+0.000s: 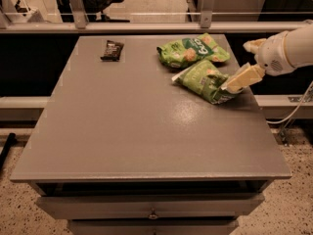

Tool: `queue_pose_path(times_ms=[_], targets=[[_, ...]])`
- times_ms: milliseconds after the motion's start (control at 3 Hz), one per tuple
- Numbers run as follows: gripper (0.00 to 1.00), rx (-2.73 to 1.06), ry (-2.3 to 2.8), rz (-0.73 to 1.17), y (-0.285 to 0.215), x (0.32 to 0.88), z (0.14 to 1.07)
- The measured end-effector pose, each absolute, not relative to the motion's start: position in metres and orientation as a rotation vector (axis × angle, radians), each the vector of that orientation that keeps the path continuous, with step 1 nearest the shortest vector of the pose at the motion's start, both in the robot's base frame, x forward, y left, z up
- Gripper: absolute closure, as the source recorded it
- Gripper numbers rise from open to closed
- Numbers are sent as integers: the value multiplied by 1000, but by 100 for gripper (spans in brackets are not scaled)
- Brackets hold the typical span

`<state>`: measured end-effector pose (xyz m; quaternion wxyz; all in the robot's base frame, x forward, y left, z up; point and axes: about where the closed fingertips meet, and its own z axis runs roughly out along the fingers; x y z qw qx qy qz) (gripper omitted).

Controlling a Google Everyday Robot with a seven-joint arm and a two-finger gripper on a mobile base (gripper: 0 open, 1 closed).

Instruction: Move green jalapeno chip bag near green rice chip bag

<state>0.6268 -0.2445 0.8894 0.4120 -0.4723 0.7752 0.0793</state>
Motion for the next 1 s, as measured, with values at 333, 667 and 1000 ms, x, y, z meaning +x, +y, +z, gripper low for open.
queue_pose_path(times_ms=[333, 667, 1000], targets=[[0, -1167, 1888, 168, -254, 614, 927], [0, -1119, 1806, 136, -271, 597, 968], [0, -1057, 1715, 142, -292, 560, 1001]])
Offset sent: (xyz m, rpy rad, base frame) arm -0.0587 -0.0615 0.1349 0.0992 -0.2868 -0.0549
